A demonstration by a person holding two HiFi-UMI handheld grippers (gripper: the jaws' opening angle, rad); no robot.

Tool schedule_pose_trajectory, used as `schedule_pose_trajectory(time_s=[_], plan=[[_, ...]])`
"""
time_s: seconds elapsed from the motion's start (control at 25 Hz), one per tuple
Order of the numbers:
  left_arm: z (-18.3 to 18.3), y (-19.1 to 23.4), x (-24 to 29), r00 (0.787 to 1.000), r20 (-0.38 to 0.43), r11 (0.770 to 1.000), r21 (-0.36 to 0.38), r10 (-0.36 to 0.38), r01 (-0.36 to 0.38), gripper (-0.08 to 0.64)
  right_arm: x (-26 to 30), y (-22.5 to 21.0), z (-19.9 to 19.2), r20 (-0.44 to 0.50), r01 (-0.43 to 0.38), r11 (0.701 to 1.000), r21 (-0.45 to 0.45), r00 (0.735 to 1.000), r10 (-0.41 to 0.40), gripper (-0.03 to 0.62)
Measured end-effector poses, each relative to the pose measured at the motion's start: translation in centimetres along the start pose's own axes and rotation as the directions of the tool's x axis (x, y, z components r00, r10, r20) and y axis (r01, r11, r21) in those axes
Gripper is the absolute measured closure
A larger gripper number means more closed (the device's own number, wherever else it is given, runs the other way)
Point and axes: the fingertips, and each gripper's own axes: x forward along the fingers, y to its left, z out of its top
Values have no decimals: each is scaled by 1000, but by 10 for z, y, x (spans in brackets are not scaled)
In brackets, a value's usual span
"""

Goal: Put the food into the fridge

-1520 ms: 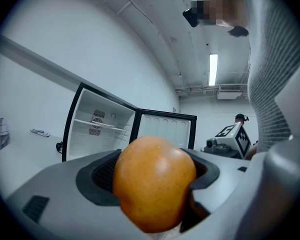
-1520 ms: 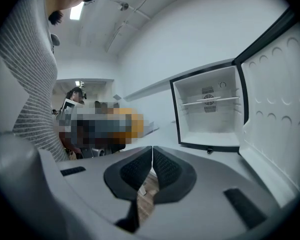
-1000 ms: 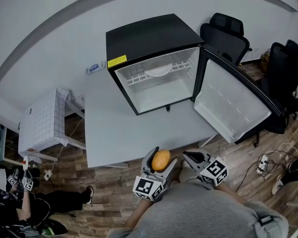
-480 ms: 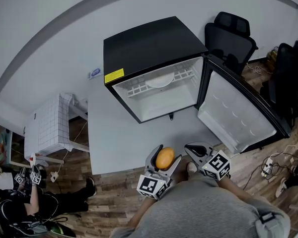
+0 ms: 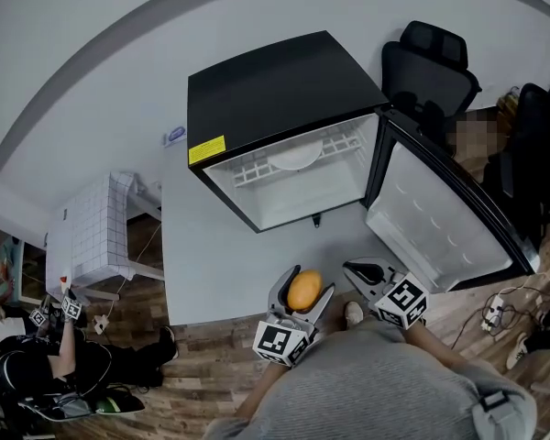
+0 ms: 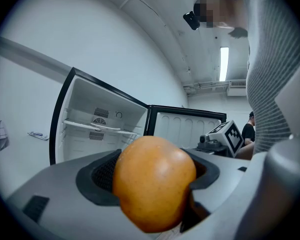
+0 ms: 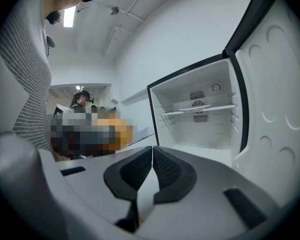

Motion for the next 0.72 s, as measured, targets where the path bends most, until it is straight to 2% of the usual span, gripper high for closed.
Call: schedule_pose_trajectory(time_s=[0.36,0.72], plan=[[39,19,27,998,56,999,50,7,-10,213,4,-12,6,14,-17,1000,7,1000,17,580],[94,50,62,995,101,981,191,-9,-10,213,6,-11,1,4,-44,999,8,999,44,580]])
